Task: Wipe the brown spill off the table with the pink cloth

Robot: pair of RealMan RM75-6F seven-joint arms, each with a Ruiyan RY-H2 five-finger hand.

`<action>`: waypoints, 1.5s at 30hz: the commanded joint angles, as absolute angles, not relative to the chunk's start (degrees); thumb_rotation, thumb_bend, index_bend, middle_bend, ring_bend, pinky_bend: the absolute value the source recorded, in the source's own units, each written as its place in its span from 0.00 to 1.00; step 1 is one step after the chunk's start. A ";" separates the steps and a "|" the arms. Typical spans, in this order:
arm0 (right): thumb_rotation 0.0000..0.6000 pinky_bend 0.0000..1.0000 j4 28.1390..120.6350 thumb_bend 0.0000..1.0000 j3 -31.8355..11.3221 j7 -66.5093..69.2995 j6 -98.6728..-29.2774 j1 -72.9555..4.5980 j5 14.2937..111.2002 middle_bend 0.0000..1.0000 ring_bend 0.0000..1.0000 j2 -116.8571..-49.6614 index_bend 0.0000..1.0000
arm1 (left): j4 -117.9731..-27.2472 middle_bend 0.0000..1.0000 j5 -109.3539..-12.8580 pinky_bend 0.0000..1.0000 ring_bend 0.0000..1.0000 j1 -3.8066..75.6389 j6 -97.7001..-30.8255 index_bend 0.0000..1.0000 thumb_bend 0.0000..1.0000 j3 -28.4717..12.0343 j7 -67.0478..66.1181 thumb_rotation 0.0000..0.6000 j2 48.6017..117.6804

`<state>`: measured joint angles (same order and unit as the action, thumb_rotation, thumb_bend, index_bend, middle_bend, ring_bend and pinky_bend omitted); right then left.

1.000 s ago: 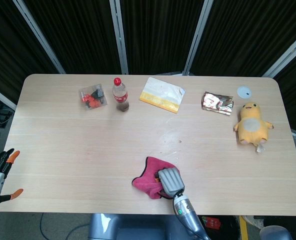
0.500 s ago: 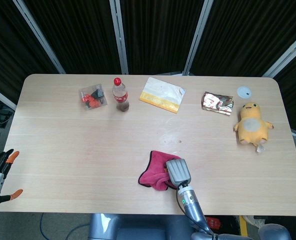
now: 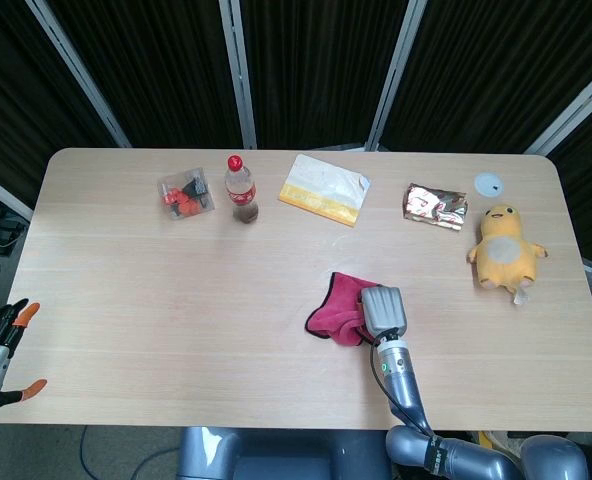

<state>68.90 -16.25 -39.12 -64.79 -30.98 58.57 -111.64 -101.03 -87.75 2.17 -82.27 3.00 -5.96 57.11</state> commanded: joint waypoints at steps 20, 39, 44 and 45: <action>1.00 0.73 63.61 0.31 -21.34 -41.08 -66.47 -32.39 52.33 0.60 0.51 -105.23 0.76 | -101.12 0.00 -88.88 0.00 0.00 1.96 -82.92 0.00 0.00 3.25 -3.89 1.00 56.68; 1.00 0.73 81.45 0.31 -20.76 -34.26 -72.51 -24.16 53.56 0.60 0.51 -88.50 0.75 | -101.11 0.00 -88.70 0.00 0.00 1.90 -82.92 0.00 0.00 3.18 -3.64 1.00 56.81; 1.00 0.73 88.44 0.31 -19.62 -31.79 -74.11 -21.54 55.22 0.60 0.49 -83.44 0.74 | -101.17 0.00 -88.63 0.00 0.00 1.86 -82.97 0.00 0.00 3.15 -4.16 1.00 57.04; 1.00 0.73 89.37 0.31 -19.39 -31.43 -74.17 -21.17 55.24 0.59 0.49 -82.65 0.73 | -101.15 0.00 -88.62 0.00 0.00 1.86 -82.99 0.00 0.00 3.12 -4.27 1.00 57.10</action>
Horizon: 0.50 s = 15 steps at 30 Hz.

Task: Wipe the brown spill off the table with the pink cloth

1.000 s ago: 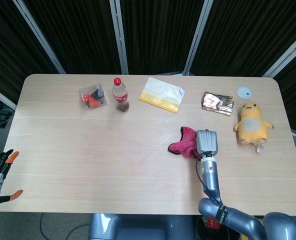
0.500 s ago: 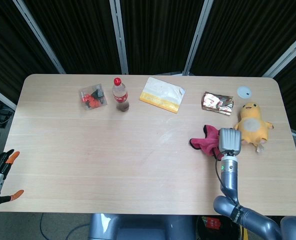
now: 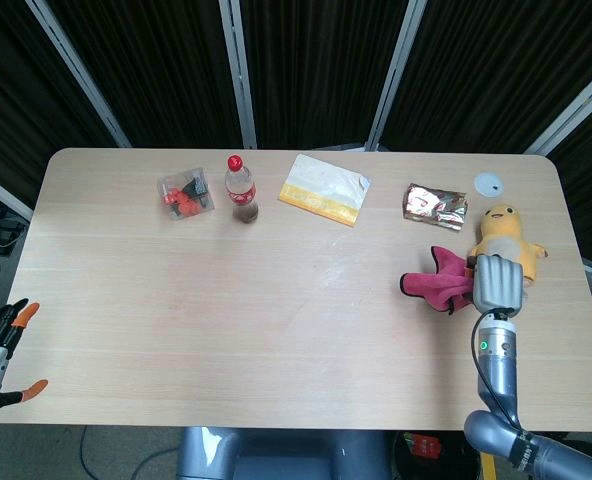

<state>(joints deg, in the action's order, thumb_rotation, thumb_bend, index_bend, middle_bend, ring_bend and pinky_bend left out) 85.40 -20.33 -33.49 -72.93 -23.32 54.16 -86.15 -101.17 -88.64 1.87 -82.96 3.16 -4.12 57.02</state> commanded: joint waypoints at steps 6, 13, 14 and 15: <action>1.00 0.71 92.67 0.24 -18.33 -28.88 -73.89 -19.68 54.90 0.40 0.32 -79.68 0.53 | -101.13 0.00 -88.34 0.00 0.00 1.88 -82.90 0.00 0.00 3.02 -4.66 1.00 57.38; 1.00 0.42 94.58 0.10 -17.48 -25.21 -71.73 -19.42 54.96 0.05 0.01 -77.60 0.20 | -101.04 0.00 -88.32 0.00 0.00 1.86 -83.01 0.00 0.00 2.95 -5.06 1.00 57.56; 1.00 0.37 94.68 0.09 -17.46 -24.44 -71.63 -19.42 55.23 0.02 0.00 -77.48 0.16 | -101.03 0.00 -88.29 0.00 0.00 1.85 -83.01 0.00 0.00 2.95 -5.06 1.00 57.57; 1.00 0.33 94.80 0.08 -17.37 -23.86 -71.51 -19.41 55.41 0.01 0.00 -77.32 0.13 | -101.03 0.00 -88.26 0.00 0.00 1.85 -83.01 0.00 0.00 2.93 -5.05 1.00 57.56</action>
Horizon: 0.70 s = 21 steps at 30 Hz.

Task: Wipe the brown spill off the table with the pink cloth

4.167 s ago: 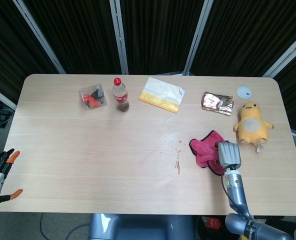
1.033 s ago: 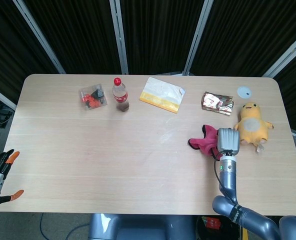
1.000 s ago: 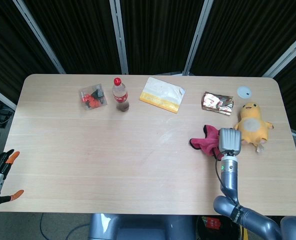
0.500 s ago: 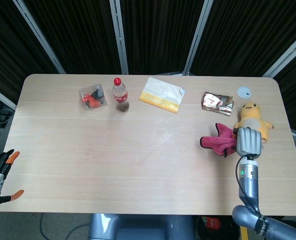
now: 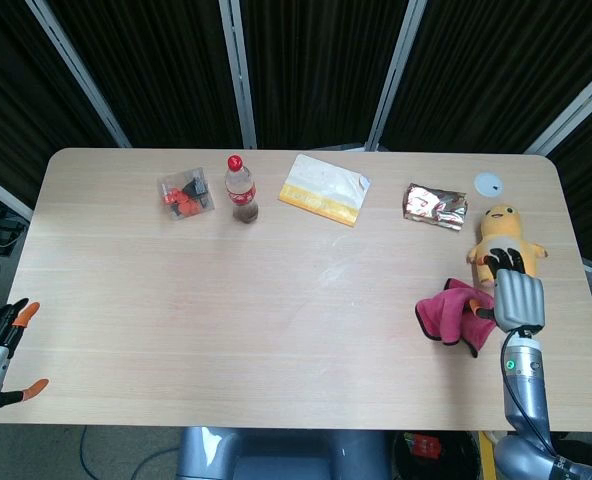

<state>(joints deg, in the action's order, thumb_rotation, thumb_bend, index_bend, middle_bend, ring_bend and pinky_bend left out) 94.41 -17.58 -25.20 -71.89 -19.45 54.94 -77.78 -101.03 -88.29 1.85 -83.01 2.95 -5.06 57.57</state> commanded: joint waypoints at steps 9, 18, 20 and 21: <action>1.00 0.17 99.81 0.03 -15.22 -21.32 -75.04 -17.27 61.34 0.00 0.00 -73.24 0.05 | -100.84 0.00 -88.51 0.00 0.00 1.81 -83.25 0.00 0.00 2.90 -4.61 1.00 57.59; 1.00 0.11 104.55 0.00 -5.74 -16.73 -84.77 -9.55 80.46 0.00 0.00 -66.58 0.00 | -99.93 0.00 -89.76 0.00 0.00 1.65 -84.41 0.00 0.00 2.80 -3.89 1.00 58.17; 1.00 0.10 103.26 0.00 -3.14 -16.82 -87.54 -7.84 85.88 0.00 0.00 -65.90 0.00 | -99.67 0.00 -90.11 0.00 0.00 1.60 -84.74 0.00 0.00 2.79 -3.82 1.00 58.30; 1.00 0.09 102.47 0.00 -1.97 -16.82 -88.81 -7.09 88.41 0.00 0.00 -65.69 0.00 | -99.54 0.00 -90.30 0.00 0.00 1.57 -84.90 0.00 0.00 2.79 -3.81 1.00 58.36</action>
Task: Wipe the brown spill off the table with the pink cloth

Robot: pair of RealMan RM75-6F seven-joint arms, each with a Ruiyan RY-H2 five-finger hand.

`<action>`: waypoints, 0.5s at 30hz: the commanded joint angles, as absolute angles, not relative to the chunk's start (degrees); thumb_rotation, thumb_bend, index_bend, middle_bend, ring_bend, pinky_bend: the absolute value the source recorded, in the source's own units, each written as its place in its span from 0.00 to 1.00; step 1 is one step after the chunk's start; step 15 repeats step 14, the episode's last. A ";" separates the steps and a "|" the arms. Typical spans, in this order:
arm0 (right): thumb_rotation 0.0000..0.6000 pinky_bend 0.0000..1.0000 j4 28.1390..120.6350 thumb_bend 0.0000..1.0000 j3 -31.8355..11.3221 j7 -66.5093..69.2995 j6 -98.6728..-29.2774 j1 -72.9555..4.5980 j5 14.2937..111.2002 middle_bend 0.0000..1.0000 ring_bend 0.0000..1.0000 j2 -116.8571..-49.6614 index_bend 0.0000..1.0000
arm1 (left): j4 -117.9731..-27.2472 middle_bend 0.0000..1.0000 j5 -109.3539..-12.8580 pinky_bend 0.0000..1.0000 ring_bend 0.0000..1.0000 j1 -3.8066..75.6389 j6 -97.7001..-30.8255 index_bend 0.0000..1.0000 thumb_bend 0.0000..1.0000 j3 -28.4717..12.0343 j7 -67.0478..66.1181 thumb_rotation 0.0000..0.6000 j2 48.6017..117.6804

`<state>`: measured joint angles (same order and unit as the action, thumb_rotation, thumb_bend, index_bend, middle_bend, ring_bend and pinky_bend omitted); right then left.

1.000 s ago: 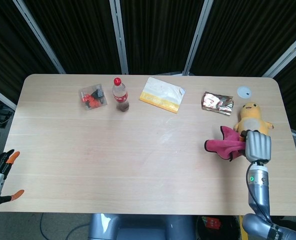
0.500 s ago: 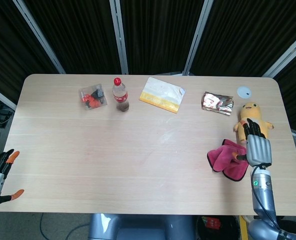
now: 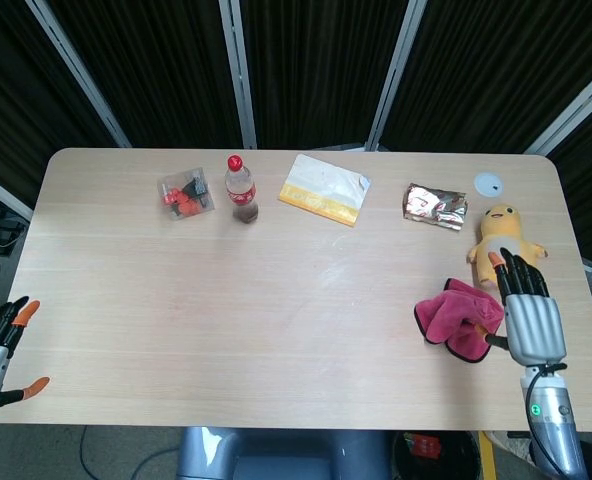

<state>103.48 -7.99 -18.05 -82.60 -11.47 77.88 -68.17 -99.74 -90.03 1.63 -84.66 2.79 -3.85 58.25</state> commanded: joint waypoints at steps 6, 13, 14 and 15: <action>1.00 0.07 96.99 0.00 3.32 -16.60 -93.60 -3.45 97.98 0.00 0.00 -64.82 0.00 | -98.71 0.00 -90.99 0.00 0.00 1.45 -85.60 0.00 0.00 2.75 -4.05 1.00 58.60; 1.00 0.06 96.48 0.00 4.02 -14.86 -93.02 -2.57 98.18 0.00 0.00 -64.56 0.00 | -96.90 0.00 -92.44 0.00 0.00 1.72 -86.35 0.00 0.00 2.55 -5.13 1.00 59.01; 1.00 0.06 96.61 0.00 4.09 -14.70 -92.33 -2.73 98.07 0.00 0.00 -64.57 0.00 | -96.50 0.00 -92.57 0.00 0.00 1.77 -86.59 0.00 0.00 2.39 -5.35 1.00 59.11; 1.00 0.06 96.61 0.00 4.09 -14.70 -92.33 -2.73 98.07 0.00 0.00 -64.57 0.00 | -96.50 0.00 -92.57 0.00 0.00 1.77 -86.59 0.00 0.00 2.39 -5.35 1.00 59.11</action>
